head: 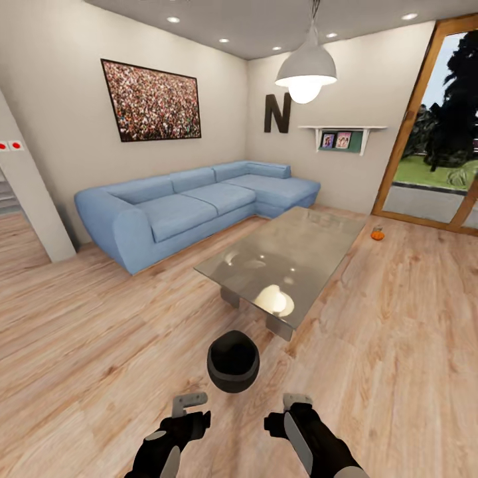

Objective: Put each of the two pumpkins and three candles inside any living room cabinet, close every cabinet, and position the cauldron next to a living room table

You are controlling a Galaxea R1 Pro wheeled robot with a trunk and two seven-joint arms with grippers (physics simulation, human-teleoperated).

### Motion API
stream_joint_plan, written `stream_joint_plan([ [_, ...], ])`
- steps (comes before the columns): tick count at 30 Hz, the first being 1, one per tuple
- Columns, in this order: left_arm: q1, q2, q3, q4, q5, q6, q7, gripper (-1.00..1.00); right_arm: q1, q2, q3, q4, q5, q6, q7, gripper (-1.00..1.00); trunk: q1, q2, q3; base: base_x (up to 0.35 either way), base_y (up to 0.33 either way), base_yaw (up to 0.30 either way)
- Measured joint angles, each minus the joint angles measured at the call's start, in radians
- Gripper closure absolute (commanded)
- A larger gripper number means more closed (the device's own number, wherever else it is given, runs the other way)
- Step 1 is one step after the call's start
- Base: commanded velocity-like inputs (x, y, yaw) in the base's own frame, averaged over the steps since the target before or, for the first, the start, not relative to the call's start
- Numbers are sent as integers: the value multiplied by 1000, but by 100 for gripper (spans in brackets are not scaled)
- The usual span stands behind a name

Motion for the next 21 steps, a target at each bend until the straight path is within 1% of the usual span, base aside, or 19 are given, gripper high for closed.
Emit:
stream_joint_plan([
  [14,0,0,0,1,0,0,0,-100,0,0,0,1,0,0,0,-100,-54,98,49,-272,138,-277],
  [21,0,0,0,0,0,0,0,-100,0,0,0,1,0,0,0,-100,-80,147,74,-209,46,-277],
])
